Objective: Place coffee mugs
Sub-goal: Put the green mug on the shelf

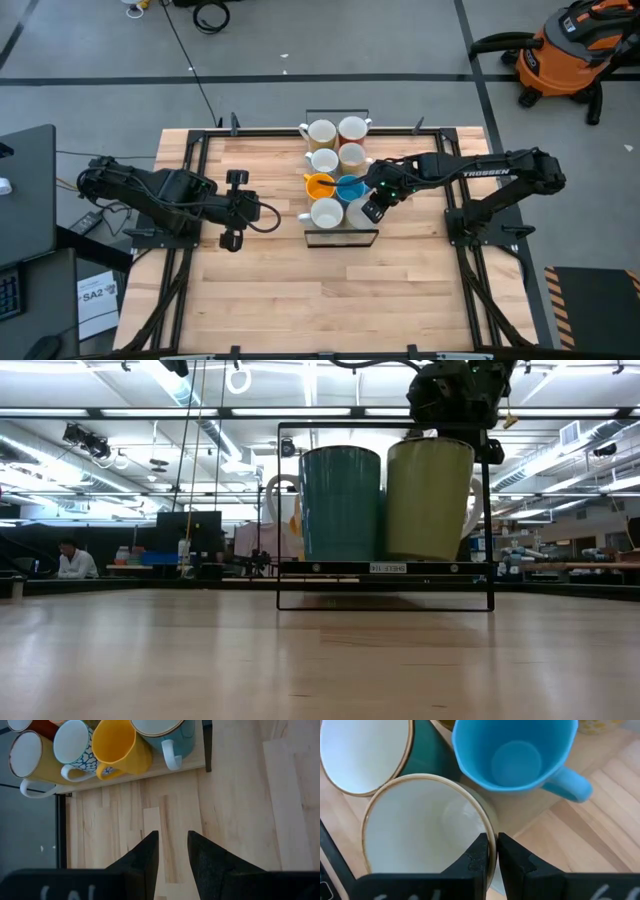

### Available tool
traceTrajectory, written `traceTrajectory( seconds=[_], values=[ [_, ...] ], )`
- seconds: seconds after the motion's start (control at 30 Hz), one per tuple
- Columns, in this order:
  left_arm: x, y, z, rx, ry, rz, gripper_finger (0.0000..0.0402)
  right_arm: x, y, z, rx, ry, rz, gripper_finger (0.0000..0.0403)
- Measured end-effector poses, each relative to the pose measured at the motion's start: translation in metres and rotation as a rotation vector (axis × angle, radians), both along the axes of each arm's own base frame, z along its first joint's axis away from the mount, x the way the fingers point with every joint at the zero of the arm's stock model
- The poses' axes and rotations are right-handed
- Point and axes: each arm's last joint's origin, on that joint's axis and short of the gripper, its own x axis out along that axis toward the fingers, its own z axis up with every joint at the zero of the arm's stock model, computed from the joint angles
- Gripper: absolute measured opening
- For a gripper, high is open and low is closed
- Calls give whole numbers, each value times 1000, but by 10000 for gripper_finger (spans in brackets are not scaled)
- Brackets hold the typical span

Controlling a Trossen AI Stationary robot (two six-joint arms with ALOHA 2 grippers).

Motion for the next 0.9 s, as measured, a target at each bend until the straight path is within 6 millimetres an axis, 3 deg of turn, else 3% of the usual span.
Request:
traceTrajectory(
  seconds=[0.23, 0.63, 0.9],
  values=[
    [0, 0, 0, 0, 0, 0, 110, 1, 0, 1, 0, -15, 0, 50],
    [0, 0, 0, 0, 0, 0, 110, 4, 0, 3, -1, -48, -1, 122],
    [0, 0, 0, -1, -4, 0, 110, 1, -2, 6, 9, -61, 47, 124]
  ],
)
